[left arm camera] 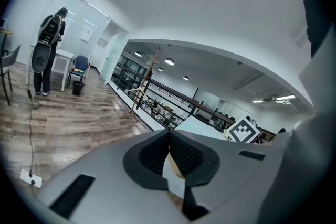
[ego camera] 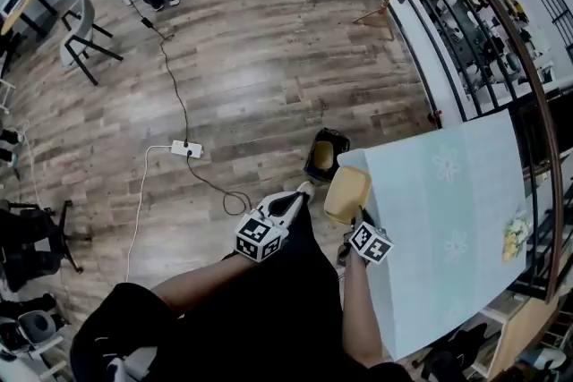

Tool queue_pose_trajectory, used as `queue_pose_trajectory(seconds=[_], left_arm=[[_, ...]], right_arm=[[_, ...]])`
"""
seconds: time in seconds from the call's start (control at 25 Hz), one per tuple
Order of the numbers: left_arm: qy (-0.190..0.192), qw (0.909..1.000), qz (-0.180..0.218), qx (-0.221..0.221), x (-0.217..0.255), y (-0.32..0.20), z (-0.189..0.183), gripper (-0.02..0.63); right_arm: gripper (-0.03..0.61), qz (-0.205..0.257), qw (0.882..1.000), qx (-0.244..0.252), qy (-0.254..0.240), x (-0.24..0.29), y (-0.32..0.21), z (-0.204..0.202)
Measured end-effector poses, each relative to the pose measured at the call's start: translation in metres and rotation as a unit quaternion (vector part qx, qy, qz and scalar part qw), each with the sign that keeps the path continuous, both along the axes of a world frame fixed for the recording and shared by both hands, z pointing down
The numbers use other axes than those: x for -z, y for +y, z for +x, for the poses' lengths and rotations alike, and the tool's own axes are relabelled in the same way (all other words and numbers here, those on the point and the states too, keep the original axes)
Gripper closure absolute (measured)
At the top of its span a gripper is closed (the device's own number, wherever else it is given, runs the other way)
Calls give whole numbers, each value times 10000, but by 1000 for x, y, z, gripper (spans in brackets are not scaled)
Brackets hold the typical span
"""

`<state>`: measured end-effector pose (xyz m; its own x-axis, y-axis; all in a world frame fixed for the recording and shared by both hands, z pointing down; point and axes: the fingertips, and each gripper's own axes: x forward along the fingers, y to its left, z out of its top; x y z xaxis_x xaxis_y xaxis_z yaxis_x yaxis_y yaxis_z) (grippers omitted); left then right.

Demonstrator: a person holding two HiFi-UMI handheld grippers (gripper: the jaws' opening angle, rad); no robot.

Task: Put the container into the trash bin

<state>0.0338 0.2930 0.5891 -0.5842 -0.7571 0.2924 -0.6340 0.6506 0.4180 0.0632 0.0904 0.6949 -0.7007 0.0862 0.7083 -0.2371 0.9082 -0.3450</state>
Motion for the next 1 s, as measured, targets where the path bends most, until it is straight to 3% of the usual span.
queue_pose_trajectory(seconds=[0.24,0.56,0.88,1.0], left_arm=[[52,9994,-154,308,-11,8,-59,598],[400,9977,-510,210,-39,-30,-150,599],[486,9960,-730,190,-50,-75,-202,598],[723,9943,-723,308,-65,-74,-217,599]], right_arm=[[532,28,9993,337,183,-48,12,-71],[532,21,9963,453,724,-119,0,-151],[532,300,9882,1112,1005,-163,-9,-178],[532,230,9880,982,1172,-183,-1,-182]])
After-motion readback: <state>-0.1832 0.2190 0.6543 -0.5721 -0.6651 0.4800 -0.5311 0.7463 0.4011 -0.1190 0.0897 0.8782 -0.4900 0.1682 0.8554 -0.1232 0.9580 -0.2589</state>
